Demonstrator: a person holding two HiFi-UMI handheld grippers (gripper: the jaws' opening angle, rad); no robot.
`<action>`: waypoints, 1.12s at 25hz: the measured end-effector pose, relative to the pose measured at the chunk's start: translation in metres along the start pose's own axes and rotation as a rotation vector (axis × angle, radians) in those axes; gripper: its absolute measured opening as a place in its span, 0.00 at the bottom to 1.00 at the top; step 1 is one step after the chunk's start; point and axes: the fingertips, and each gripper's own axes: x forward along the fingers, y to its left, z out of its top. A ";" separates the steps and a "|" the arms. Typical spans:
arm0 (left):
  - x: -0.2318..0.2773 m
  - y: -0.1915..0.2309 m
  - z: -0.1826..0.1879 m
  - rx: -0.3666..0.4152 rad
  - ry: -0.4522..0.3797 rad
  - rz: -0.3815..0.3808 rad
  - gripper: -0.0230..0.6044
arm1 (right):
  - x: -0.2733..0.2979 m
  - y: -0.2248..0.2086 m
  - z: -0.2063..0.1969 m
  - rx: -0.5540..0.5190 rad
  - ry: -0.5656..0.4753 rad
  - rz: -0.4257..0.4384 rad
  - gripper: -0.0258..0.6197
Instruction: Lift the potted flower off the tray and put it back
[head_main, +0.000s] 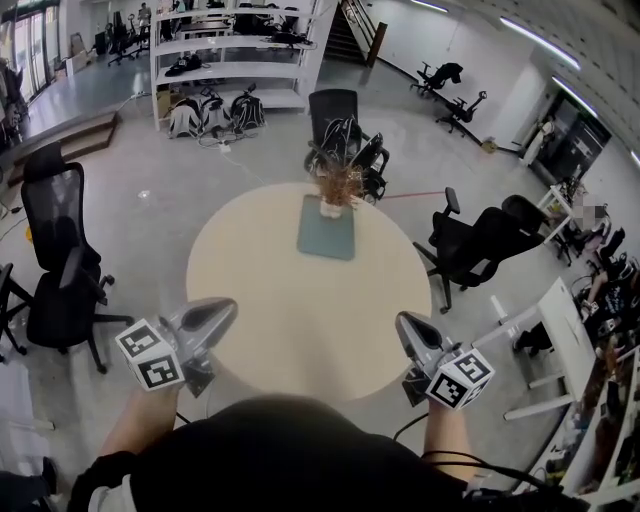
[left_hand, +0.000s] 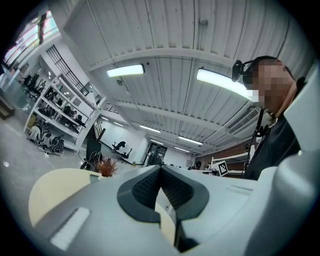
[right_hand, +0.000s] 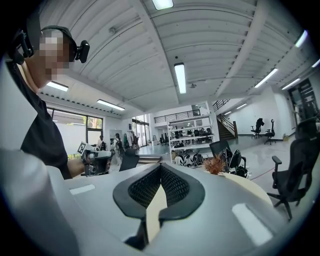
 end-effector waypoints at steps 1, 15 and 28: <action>0.007 0.005 -0.002 -0.006 0.005 -0.001 0.03 | 0.003 -0.007 -0.001 0.004 0.005 -0.002 0.06; 0.149 0.023 -0.020 0.017 0.016 0.139 0.03 | 0.046 -0.172 0.008 0.014 0.004 0.161 0.06; 0.148 0.123 -0.028 0.054 0.105 0.095 0.04 | 0.120 -0.161 -0.026 0.073 0.038 0.080 0.06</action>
